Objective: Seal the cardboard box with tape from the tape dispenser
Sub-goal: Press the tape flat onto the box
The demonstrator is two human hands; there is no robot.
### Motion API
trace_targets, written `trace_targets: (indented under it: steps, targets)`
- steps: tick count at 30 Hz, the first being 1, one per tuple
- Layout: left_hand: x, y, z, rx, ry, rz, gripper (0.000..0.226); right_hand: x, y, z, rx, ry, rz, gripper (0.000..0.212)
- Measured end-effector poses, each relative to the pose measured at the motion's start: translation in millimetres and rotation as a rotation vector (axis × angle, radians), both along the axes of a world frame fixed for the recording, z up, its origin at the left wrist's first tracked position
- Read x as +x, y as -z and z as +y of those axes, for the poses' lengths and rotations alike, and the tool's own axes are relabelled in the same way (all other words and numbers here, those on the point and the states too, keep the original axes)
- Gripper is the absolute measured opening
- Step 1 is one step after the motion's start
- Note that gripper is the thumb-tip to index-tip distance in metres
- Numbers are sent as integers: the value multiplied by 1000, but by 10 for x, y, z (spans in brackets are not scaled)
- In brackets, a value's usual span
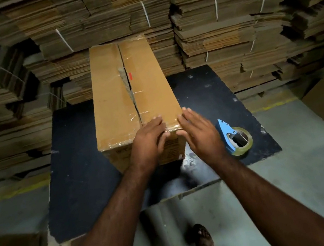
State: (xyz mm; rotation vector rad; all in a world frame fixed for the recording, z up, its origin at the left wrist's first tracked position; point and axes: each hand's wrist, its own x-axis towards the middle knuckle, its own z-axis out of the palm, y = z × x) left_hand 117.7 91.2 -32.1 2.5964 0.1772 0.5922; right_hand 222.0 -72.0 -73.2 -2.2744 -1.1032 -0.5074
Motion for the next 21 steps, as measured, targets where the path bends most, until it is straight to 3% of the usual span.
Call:
trace_targets:
  steps: [2, 5, 10, 16, 21]
  targets:
    - [11, 105, -40, 70, -20, -12, 32, 107, 40, 41, -1, -56, -148, 39]
    - [22, 192, -76, 133, -55, -24, 48, 239, 82, 27, -18, -178, -185, 35]
    - [-66, 215, 45, 274, 66, 5, 62, 463, 90, -133, -153, -400, -150, 56]
    - [-15, 289, -127, 213, -167, -59, 44, 396, -75, 38, -81, -380, -124, 46]
    - [-79, 285, -81, 307, -75, -28, 78, 602, -37, 1, -210, -549, -150, 52]
